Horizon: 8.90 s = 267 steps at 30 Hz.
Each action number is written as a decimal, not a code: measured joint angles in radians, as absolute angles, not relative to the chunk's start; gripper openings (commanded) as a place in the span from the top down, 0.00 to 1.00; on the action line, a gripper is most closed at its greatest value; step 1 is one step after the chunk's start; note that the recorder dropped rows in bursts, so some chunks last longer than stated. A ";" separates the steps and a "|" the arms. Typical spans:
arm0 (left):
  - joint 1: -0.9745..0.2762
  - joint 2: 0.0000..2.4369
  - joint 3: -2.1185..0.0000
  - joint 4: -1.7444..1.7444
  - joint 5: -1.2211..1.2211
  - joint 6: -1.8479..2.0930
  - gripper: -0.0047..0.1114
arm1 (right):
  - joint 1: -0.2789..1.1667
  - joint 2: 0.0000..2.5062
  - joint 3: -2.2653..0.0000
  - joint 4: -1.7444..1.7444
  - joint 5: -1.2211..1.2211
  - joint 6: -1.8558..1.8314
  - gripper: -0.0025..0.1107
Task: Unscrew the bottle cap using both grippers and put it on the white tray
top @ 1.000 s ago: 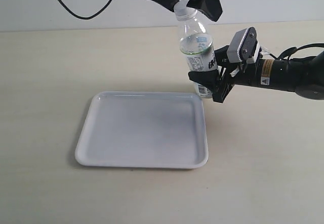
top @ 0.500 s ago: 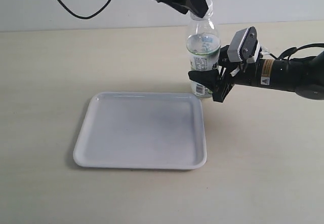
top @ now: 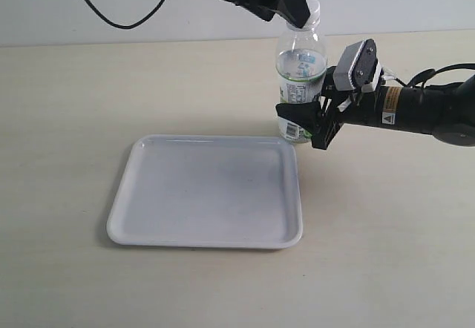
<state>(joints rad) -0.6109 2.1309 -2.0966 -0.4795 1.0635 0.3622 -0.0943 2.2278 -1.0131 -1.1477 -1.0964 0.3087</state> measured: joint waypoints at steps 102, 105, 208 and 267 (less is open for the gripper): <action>-0.813 2.194 -2.270 0.063 1.132 0.071 0.96 | -0.094 2.228 -1.013 -1.188 -1.103 0.327 0.98; -0.813 2.194 -2.270 0.063 1.139 0.070 0.96 | -0.094 2.228 -1.013 -1.192 -1.103 0.327 0.98; -0.805 1.945 -1.078 0.028 0.433 -0.139 0.96 | -0.094 2.228 -1.013 -1.114 -1.043 0.434 0.98; -0.805 1.404 -0.635 0.068 0.022 -0.131 0.51 | -0.094 2.205 -1.013 -1.127 -1.096 0.486 0.22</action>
<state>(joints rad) -0.8047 1.4038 -0.6350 0.0678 0.0219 -0.1307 -0.0943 2.2051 -1.0131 -1.1267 -1.0963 0.4861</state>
